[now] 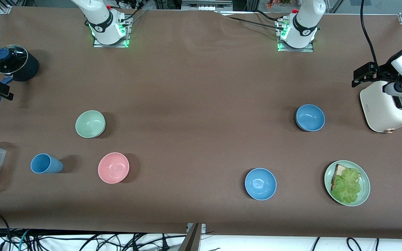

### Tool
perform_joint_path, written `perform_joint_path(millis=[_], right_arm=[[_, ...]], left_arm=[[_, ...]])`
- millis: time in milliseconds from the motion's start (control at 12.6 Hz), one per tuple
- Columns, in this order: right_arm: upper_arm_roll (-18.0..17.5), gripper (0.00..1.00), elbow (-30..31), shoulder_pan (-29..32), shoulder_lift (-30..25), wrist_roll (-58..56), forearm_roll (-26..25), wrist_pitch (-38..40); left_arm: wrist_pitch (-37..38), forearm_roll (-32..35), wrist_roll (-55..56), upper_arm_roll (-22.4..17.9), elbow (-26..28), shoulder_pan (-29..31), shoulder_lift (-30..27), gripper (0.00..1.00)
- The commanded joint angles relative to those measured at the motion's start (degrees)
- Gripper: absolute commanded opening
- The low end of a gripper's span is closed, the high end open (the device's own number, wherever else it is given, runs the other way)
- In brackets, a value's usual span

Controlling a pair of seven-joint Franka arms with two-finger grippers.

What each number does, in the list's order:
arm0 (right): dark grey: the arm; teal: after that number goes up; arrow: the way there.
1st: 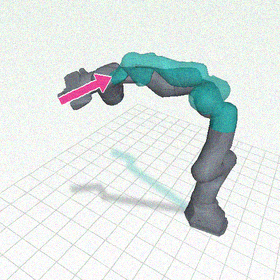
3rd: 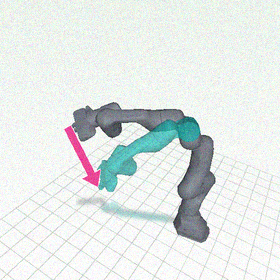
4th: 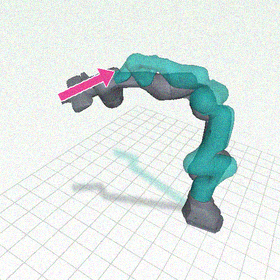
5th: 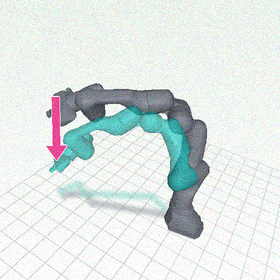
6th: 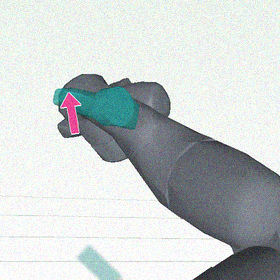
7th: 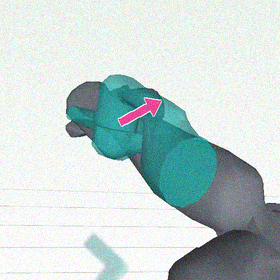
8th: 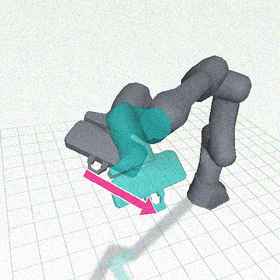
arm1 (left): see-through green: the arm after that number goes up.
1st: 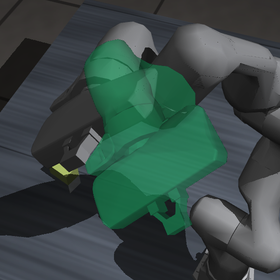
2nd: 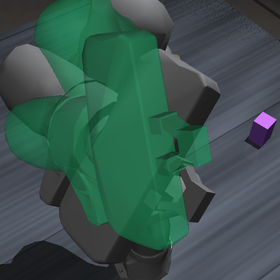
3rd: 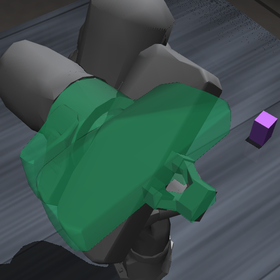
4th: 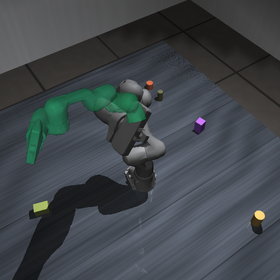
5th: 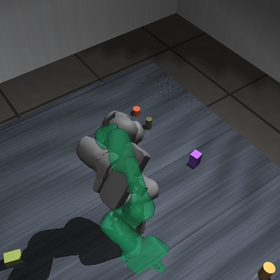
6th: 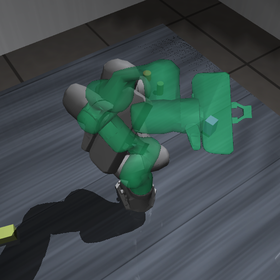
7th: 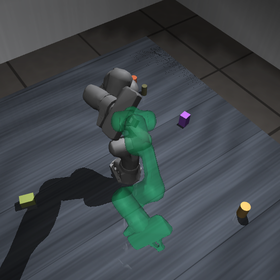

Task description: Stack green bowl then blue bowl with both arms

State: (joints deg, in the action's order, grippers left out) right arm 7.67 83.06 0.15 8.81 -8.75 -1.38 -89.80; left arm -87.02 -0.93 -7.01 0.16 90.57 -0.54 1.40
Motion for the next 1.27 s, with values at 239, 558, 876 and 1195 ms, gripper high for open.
perform_joint_path(millis=[239,558,876,1195], right_arm=[[-1.3,0.99,-1.1,0.8,2.5,0.4,-0.8,0.1],[-1.1,0.99,-0.5,1.3,7.1,0.0,0.5,0.1],[-1.1,0.99,1.5,1.4,11.5,0.0,3.6,-3.3],[-1.1,0.99,12.7,2.4,11.4,0.0,6.9,-16.4]], left_arm=[[1.0,1.3,0.7,0.5,-1.7,0.1,0.6,1.0],[1.0,1.3,0.7,0.4,-1.7,0.1,0.7,1.0],[1.1,1.4,0.7,0.2,-1.6,0.2,0.7,1.0],[1.1,1.3,0.8,0.4,-1.6,0.1,0.7,1.0]])
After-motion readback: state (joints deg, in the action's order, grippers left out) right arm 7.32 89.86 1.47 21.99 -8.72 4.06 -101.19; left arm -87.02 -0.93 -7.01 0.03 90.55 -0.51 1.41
